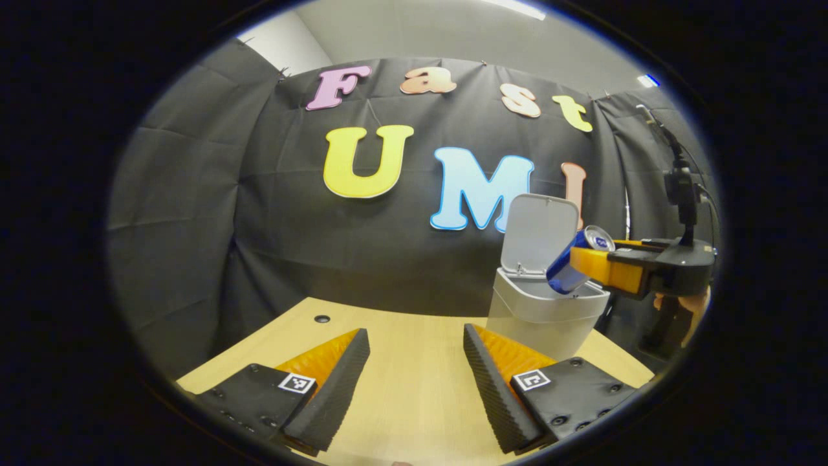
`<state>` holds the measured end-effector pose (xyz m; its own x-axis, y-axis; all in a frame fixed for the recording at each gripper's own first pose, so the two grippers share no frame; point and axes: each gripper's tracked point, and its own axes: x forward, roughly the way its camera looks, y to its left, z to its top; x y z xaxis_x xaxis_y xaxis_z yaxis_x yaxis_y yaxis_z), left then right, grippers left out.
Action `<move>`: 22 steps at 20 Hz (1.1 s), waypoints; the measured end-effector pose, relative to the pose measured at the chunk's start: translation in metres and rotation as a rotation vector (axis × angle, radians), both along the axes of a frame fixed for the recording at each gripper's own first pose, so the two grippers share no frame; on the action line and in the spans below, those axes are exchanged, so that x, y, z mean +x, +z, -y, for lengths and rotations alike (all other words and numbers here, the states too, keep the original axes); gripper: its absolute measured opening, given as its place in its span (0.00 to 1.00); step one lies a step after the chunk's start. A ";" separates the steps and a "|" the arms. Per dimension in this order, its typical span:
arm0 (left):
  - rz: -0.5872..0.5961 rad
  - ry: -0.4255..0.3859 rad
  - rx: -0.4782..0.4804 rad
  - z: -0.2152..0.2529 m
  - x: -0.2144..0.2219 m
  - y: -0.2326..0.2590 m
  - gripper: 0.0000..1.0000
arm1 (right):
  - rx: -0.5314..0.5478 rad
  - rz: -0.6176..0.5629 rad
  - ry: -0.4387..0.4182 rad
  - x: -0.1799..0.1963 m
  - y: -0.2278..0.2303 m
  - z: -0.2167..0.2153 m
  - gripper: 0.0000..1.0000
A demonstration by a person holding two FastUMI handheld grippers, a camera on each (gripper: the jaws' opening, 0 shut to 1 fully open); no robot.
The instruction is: Press the lid of the desktop garbage bin to open it, pick up the crumpled paper on the desktop and throw it into the bin, then pick up the pop can on the desktop and drop it into the bin, and finally close the garbage bin lid.
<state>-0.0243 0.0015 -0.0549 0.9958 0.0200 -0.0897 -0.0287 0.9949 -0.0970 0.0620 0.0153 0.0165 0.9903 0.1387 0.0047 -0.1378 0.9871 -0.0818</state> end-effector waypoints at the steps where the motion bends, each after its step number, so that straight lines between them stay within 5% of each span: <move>1: 0.002 0.004 0.003 -0.001 -0.001 0.001 0.95 | 0.002 -0.011 0.004 0.003 -0.004 -0.002 0.85; 22: 0.001 0.013 -0.002 -0.003 0.000 0.001 0.95 | 0.029 -0.049 -0.058 0.024 -0.005 0.013 0.87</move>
<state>-0.0245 0.0049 -0.0536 0.9955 0.0328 -0.0889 -0.0416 0.9942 -0.0991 0.0859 0.0020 0.0113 0.9958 0.0816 -0.0409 -0.0835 0.9954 -0.0473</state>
